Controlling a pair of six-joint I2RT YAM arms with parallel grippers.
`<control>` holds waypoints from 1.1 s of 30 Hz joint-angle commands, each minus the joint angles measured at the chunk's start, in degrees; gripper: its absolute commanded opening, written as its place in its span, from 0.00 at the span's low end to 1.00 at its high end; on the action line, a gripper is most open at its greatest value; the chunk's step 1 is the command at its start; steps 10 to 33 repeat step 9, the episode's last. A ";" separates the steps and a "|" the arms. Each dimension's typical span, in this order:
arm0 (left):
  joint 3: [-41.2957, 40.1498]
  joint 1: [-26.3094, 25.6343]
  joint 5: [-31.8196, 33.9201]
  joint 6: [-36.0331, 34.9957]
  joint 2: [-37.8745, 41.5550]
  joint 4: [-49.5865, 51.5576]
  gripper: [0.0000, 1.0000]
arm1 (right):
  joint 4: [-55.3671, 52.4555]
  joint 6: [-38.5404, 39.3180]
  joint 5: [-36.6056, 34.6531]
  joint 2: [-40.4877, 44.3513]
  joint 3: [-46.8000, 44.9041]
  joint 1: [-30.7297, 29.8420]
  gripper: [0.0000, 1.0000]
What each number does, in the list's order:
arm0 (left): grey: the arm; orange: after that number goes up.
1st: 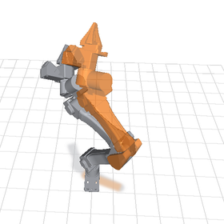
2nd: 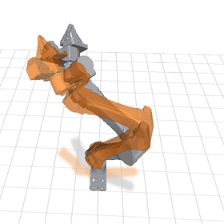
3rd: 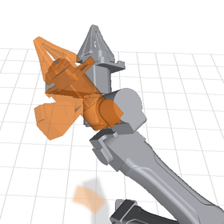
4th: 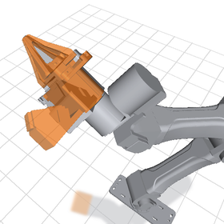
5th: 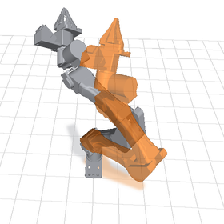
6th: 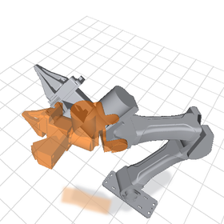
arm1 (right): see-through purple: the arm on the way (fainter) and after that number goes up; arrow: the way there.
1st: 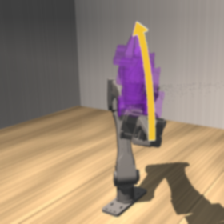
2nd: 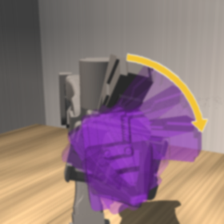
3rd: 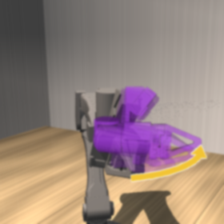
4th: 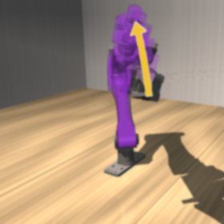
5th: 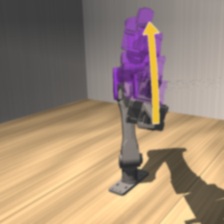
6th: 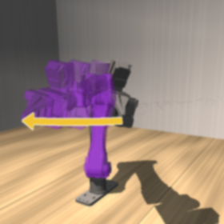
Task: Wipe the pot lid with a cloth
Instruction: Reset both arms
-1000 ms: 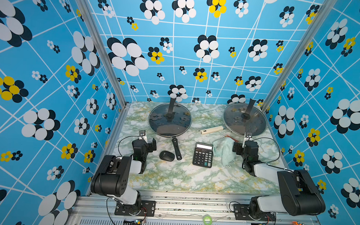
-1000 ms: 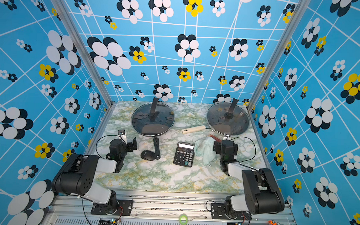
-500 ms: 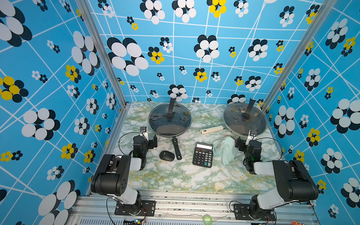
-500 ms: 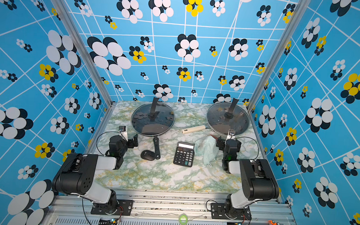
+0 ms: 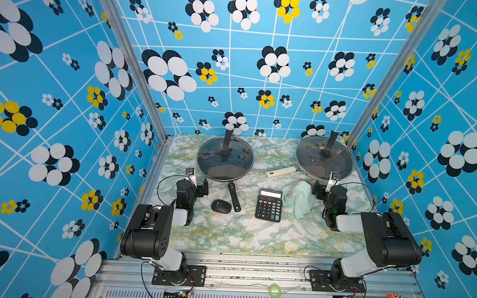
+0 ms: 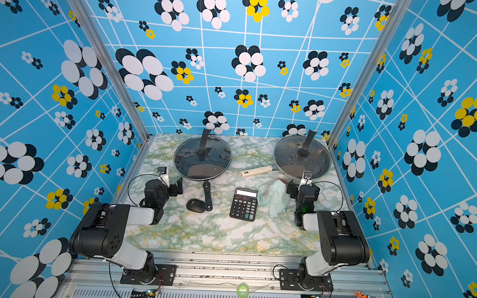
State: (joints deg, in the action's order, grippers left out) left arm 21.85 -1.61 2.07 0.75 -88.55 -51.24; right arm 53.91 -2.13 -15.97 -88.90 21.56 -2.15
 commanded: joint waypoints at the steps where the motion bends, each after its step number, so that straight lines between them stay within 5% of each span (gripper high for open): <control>1: 0.41 0.24 -0.68 -0.67 0.05 -0.24 0.99 | 1.34 -0.01 1.33 -0.65 -0.56 0.06 0.99; 33: 0.43 0.28 -0.68 -0.67 0.04 -0.26 0.99 | 0.57 0.27 2.59 -0.71 0.02 0.11 0.99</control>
